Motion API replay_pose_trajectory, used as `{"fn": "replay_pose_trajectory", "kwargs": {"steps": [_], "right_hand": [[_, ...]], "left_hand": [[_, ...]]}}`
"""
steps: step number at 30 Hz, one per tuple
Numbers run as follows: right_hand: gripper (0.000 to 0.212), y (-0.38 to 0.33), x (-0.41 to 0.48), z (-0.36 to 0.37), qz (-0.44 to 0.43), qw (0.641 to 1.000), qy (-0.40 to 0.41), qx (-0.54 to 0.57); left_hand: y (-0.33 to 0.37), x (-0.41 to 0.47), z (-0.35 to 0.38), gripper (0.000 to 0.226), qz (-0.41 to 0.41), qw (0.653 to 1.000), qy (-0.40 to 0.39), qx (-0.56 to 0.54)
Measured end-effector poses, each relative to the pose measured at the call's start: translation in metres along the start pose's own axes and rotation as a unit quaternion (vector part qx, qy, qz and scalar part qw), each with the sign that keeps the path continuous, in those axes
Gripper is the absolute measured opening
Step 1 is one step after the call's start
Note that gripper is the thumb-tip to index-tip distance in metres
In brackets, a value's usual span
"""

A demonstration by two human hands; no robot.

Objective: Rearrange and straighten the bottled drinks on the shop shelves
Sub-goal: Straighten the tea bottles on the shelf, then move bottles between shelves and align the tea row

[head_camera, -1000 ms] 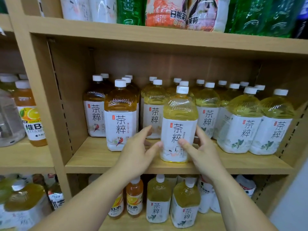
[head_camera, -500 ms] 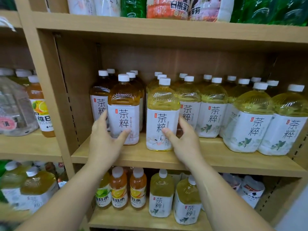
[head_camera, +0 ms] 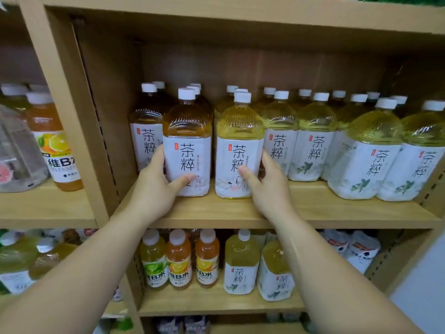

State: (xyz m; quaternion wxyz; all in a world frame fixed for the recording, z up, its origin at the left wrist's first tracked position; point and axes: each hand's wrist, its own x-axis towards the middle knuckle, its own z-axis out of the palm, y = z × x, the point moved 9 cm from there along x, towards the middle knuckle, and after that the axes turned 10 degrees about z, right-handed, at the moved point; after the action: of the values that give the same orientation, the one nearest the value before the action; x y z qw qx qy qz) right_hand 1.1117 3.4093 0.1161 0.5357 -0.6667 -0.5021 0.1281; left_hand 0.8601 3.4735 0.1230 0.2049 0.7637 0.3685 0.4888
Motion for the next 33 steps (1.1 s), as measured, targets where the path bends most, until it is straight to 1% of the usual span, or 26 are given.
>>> {"fn": "replay_pose_trajectory", "kwargs": {"steps": [2,5,6,8,9,10,12,14,16,18,21,23,24,26,29,31,33], "right_hand": [[0.05,0.001,-0.003,-0.001,0.013,1.0,0.01,-0.006],[0.058,0.005,-0.018,-0.017,0.043,0.997,0.065,0.001],[0.053,0.005,-0.03,-0.027,0.045,0.995,0.091,0.023],[0.035,0.009,-0.065,-0.052,0.032,0.985,0.16,0.062],[0.027,0.016,-0.085,-0.066,0.023,0.977,0.201,0.066],[0.021,0.028,-0.104,-0.077,0.021,0.969,0.237,0.062],[0.013,0.064,-0.134,-0.091,0.053,0.961,0.267,0.046],[0.008,0.11,-0.151,-0.092,0.124,0.961,0.247,0.026],[0.011,0.155,-0.165,-0.085,0.192,0.96,0.204,0.002],[0.017,0.187,-0.176,-0.078,0.228,0.959,0.168,-0.024],[0.034,0.207,-0.176,-0.068,0.258,0.96,0.095,-0.044],[0.049,0.209,-0.165,-0.062,0.267,0.961,0.049,-0.056],[0.053,0.208,-0.159,-0.059,0.267,0.962,0.033,-0.056],[0.061,0.209,-0.149,-0.055,0.26,0.964,0.005,-0.057],[0.085,0.218,-0.141,-0.047,0.251,0.963,-0.046,-0.085],[0.102,0.226,-0.136,-0.04,0.245,0.961,-0.07,-0.112],[0.111,0.231,-0.129,-0.033,0.243,0.957,-0.085,-0.135]], "left_hand": [[0.0,-0.002,-0.003,0.071,0.006,1.0,0.019,0.007],[0.009,-0.017,-0.02,0.077,0.037,0.992,0.107,0.053],[0.016,-0.028,-0.026,0.073,0.066,0.987,0.138,0.055],[0.031,-0.06,-0.033,0.054,0.153,0.971,0.18,0.038],[0.033,-0.08,-0.031,0.044,0.18,0.967,0.18,0.017],[0.028,-0.098,-0.025,0.037,0.184,0.969,0.163,-0.009],[0.008,-0.126,0.002,0.029,0.14,0.985,0.088,-0.041],[-0.017,-0.148,0.043,0.033,0.074,0.996,-0.009,-0.054],[-0.036,-0.164,0.079,0.043,0.033,0.994,-0.08,-0.069],[-0.042,-0.168,0.108,0.051,0.019,0.989,-0.136,-0.062],[-0.044,-0.161,0.138,0.069,0.002,0.979,-0.202,-0.037],[-0.042,-0.152,0.154,0.078,-0.014,0.973,-0.228,-0.014],[-0.042,-0.148,0.162,0.078,-0.024,0.971,-0.236,-0.005],[-0.044,-0.143,0.177,0.072,-0.044,0.967,-0.25,0.02],[-0.054,-0.139,0.196,0.054,-0.064,0.958,-0.262,0.101],[-0.064,-0.14,0.207,0.059,-0.083,0.951,-0.267,0.134],[-0.071,-0.142,0.216,0.07,-0.1,0.948,-0.265,0.144]]}}
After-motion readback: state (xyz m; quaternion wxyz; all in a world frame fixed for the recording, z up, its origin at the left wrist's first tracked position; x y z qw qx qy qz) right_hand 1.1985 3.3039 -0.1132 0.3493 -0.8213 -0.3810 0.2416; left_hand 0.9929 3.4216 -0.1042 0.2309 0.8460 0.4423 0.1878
